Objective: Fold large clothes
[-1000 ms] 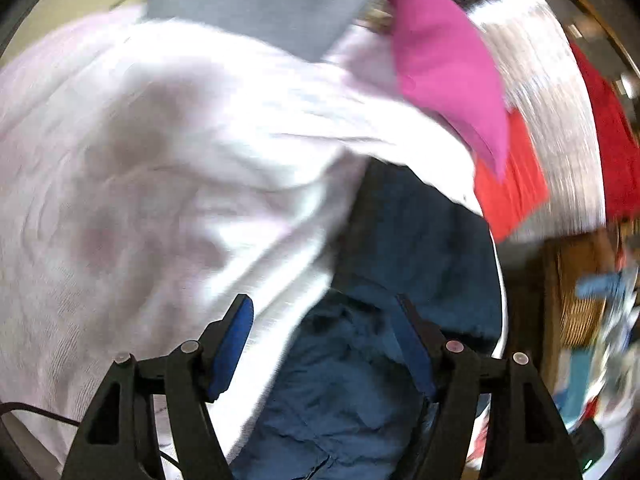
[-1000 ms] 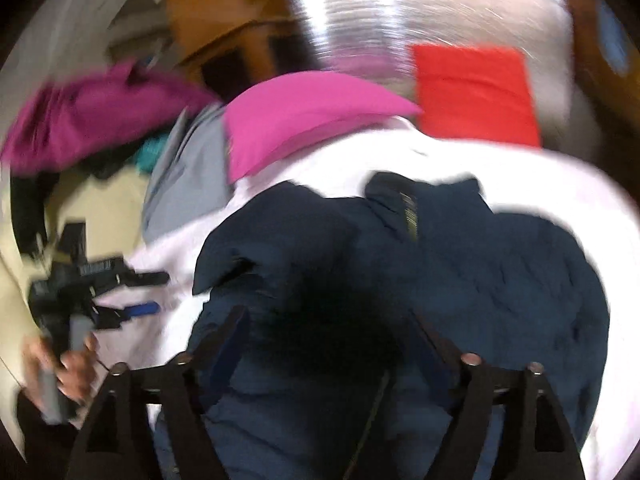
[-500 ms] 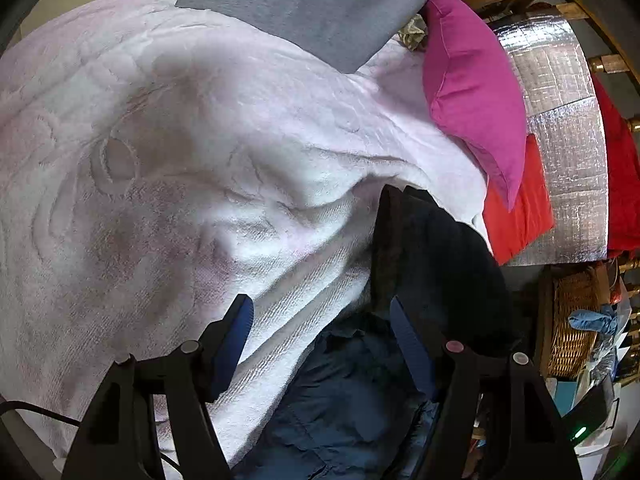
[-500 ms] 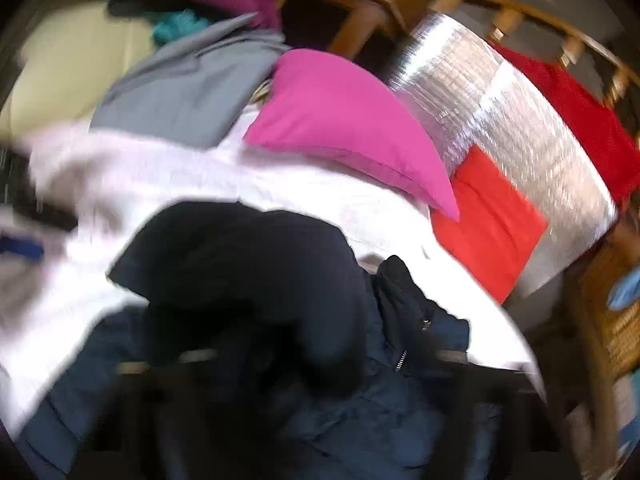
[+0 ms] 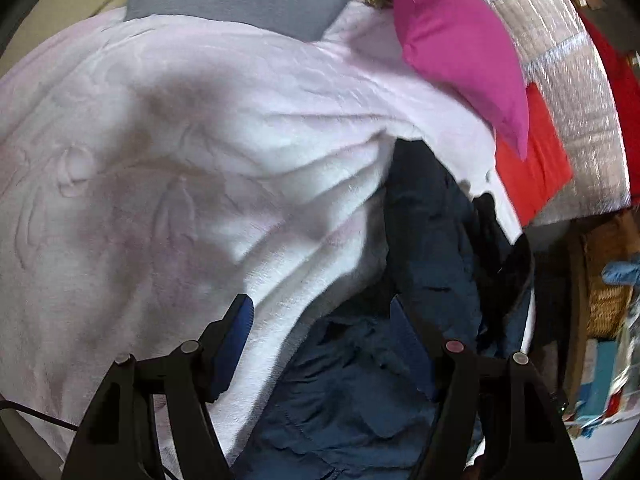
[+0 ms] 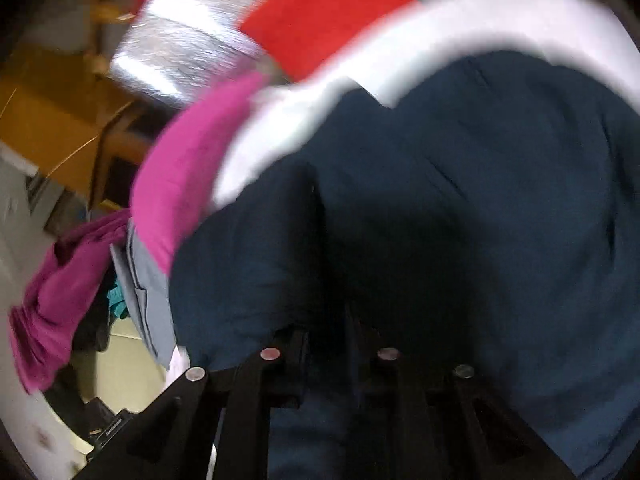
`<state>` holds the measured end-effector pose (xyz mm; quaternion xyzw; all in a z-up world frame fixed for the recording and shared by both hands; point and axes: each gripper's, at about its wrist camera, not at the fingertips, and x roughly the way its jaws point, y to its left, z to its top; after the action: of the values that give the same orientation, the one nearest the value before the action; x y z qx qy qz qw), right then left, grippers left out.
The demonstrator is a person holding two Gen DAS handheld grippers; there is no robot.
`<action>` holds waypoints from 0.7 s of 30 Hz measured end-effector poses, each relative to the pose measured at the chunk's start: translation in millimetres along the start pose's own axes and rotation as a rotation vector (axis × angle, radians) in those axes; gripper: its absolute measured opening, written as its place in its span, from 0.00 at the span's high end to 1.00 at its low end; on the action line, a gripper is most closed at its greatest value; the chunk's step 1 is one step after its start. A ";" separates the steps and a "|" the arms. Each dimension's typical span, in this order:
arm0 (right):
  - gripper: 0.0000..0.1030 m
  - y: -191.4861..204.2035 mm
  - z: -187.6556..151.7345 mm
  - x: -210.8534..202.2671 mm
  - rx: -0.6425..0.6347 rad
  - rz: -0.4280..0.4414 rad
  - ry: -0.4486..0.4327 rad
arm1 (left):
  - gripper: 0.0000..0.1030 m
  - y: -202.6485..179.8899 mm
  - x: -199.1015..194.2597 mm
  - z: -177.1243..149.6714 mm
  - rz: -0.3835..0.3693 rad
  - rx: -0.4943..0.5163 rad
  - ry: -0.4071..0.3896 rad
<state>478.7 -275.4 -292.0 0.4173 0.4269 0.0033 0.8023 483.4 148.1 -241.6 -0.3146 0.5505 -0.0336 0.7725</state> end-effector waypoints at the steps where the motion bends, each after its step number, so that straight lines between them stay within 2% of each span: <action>1: 0.79 -6.8 -4.4 -2.3 0.003 0.014 0.012 | 0.31 -2.8 3.2 -1.2 0.008 0.008 0.006; 2: 0.77 -9.2 -8.8 -7.2 -0.005 0.022 0.009 | 0.31 -5.7 6.8 -2.3 0.016 0.015 0.012; 3: 0.68 -7.5 -12.0 -15.2 -0.029 0.015 0.003 | 0.31 -9.1 11.2 -3.4 0.028 0.023 0.019; 4: 0.50 -4.4 -13.7 -22.3 -0.052 0.007 -0.004 | 0.31 -11.1 14.2 -4.1 0.037 0.030 0.023; 5: 0.37 -0.3 -14.6 -30.8 -0.084 -0.006 -0.020 | 0.31 -13.6 16.7 -4.9 0.046 0.037 0.026; 6: 0.18 7.1 -16.2 -41.8 -0.129 -0.033 -0.052 | 0.31 -16.3 19.0 -5.7 0.056 0.044 0.027; 8: 0.15 30.5 -21.6 -64.9 -0.275 -0.103 -0.142 | 0.31 -20.7 20.9 -6.9 0.068 0.053 0.022; 12: 0.15 82.6 -34.6 -67.8 -0.581 -0.206 -0.179 | 0.31 -27.4 23.9 -8.9 0.084 0.062 0.013; 15: 0.13 125.3 -57.4 -36.0 -0.868 -0.321 -0.175 | 0.31 -30.7 26.6 -9.4 0.095 0.071 0.013; 17: 0.13 138.0 -70.6 -11.1 -1.009 -0.385 -0.167 | 0.31 -31.3 27.7 -7.9 0.095 0.072 0.013; 19: 0.13 146.1 -76.1 19.4 -1.086 -0.442 -0.136 | 0.31 -30.2 28.5 -6.0 0.091 0.066 0.012; 21: 0.14 143.4 -71.8 40.9 -1.097 -0.502 -0.117 | 0.31 -30.1 29.0 -4.3 0.090 0.067 0.012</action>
<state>505.6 -119.3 -244.2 -0.1712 0.4034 0.0104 0.8988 499.9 110.6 -250.8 -0.2633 0.5675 -0.0189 0.7799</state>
